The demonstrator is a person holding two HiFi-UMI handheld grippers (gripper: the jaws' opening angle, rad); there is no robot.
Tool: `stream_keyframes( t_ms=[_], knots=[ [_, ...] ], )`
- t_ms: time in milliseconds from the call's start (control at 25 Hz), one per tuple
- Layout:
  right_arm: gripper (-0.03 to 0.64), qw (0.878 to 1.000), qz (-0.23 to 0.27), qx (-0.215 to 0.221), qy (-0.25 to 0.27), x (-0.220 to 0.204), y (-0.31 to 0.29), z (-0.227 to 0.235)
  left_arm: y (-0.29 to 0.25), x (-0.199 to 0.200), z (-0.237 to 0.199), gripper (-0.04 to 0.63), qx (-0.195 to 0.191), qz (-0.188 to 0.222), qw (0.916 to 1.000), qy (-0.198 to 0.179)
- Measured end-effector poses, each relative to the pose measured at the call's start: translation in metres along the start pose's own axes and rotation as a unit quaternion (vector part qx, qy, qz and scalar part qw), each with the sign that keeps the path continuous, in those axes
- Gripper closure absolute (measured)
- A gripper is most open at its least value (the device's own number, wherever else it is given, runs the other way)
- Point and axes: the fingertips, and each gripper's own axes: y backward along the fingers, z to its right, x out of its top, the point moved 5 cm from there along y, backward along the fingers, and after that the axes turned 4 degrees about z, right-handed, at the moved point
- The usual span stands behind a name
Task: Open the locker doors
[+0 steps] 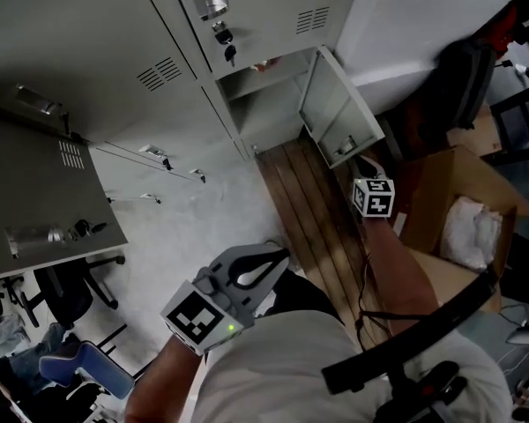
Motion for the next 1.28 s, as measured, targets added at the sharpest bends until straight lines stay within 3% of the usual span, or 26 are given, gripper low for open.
stream_keyframes(
  t_ms=[320, 1280],
  knots=[
    [0.600, 1.000, -0.003, -0.028, 0.003, 0.004, -0.005, 0.027, -0.003, 0.001, -0.004, 0.584, 0.000, 0.003, 1.0000, 0.001],
    [0.598, 0.998, -0.011, -0.053, -0.018, 0.002, 0.009, 0.039, 0.009, 0.004, -0.004, 0.584, 0.001, 0.007, 0.9999, -0.008]
  ],
)
